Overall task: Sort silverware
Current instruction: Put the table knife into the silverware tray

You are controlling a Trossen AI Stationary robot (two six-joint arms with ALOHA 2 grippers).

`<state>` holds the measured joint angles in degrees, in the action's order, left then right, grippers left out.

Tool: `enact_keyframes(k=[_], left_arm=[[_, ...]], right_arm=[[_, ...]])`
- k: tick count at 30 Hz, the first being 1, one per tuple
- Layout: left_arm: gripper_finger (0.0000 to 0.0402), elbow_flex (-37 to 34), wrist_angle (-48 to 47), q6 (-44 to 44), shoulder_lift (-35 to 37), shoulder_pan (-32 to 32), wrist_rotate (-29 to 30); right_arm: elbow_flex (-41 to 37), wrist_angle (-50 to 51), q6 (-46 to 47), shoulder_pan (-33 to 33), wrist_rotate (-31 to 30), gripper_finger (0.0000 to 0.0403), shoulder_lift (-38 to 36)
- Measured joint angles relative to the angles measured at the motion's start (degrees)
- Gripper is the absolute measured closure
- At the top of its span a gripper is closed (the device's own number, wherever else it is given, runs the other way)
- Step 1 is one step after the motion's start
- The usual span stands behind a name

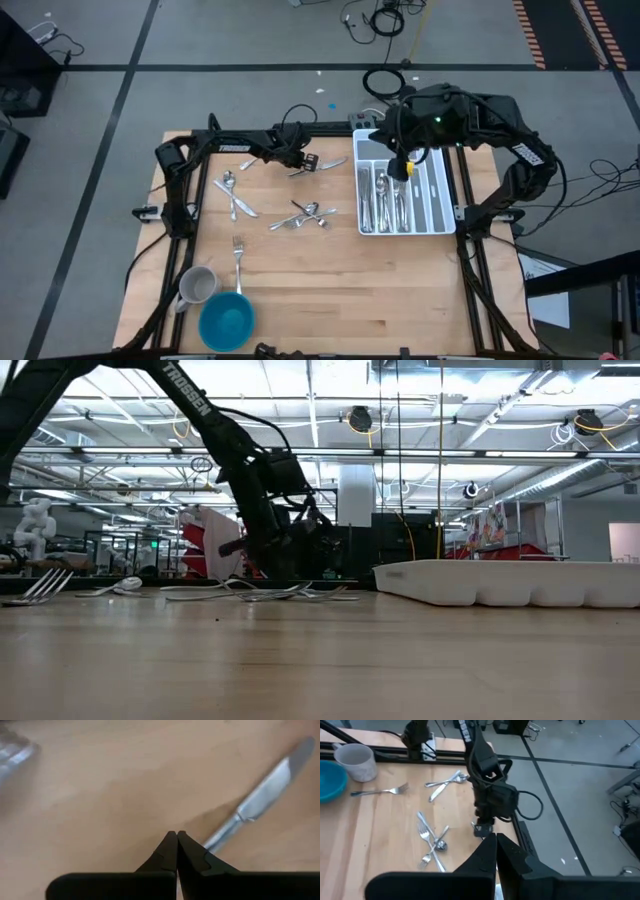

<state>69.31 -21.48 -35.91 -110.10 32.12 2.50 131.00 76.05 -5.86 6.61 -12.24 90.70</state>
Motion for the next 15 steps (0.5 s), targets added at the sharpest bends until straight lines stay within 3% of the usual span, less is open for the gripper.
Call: enact_keyframes(k=[5,10,15], left_arm=[[0.0401,0.04,0.62,0.83,-0.62,-0.22,2.06],[0.0401,0.33,0.34,1.92,-4.37,-2.65,-1.65],[0.0401,0.26,-1.65,3.38,-6.26,-7.88,2.38]], right_arm=[[0.0,-0.37,0.58,-0.91,0.1,0.0403,-0.07],[0.0,-0.8,0.62,-1.95,0.07,0.0403,-0.04],[0.0,-1.05,0.99,-2.49,0.09,0.0403,-0.04]])
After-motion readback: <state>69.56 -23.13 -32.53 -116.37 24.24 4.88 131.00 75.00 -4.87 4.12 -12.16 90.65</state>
